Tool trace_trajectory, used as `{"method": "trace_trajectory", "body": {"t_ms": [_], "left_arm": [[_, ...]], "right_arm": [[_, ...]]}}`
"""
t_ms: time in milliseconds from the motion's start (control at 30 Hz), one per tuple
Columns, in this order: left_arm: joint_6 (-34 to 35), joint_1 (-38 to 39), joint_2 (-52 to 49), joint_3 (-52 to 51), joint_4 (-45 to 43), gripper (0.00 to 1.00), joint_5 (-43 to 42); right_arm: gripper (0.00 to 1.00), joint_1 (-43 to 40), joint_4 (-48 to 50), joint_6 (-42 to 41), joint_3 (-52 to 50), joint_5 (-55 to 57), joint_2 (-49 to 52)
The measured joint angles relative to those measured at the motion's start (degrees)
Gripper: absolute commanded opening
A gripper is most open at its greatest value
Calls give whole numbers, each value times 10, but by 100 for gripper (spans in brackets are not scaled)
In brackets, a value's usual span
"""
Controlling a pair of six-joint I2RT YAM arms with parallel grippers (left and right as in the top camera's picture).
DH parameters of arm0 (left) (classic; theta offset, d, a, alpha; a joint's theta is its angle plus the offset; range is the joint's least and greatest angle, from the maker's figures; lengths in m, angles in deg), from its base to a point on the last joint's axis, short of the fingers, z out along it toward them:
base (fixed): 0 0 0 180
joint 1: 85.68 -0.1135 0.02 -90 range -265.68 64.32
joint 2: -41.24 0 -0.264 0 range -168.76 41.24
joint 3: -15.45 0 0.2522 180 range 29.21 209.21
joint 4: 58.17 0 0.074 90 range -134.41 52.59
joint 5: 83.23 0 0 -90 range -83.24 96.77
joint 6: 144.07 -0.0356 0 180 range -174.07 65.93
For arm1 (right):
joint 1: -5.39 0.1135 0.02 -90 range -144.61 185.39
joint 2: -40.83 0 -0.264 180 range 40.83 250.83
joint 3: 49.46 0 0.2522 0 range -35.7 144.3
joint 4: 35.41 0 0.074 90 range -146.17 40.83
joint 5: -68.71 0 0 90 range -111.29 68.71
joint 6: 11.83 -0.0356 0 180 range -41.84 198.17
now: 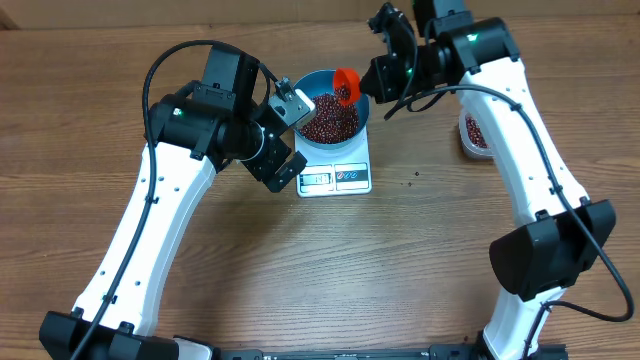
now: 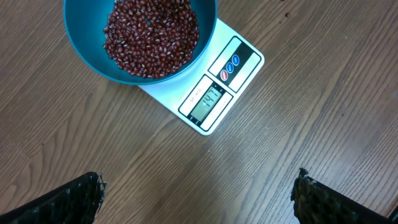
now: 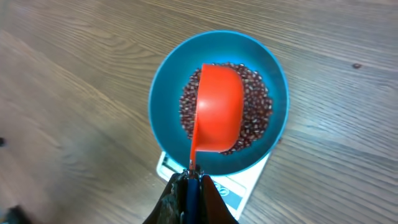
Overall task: Scoop item into bowl and weigh 150g on scale
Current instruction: 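Tilt the red cup to pour beans into the teal bowl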
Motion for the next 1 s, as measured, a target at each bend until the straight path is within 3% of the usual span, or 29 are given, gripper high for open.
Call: {"method": "trace_trajectory", "body": {"t_ms": [500, 1000], "left_arm": [[0, 0, 0, 0, 0, 100, 0], [0, 0, 0, 0, 0, 100, 0]], "right_arm": [[4, 70, 1, -7, 0, 171, 0], [4, 46, 1, -6, 0, 89, 0]]}}
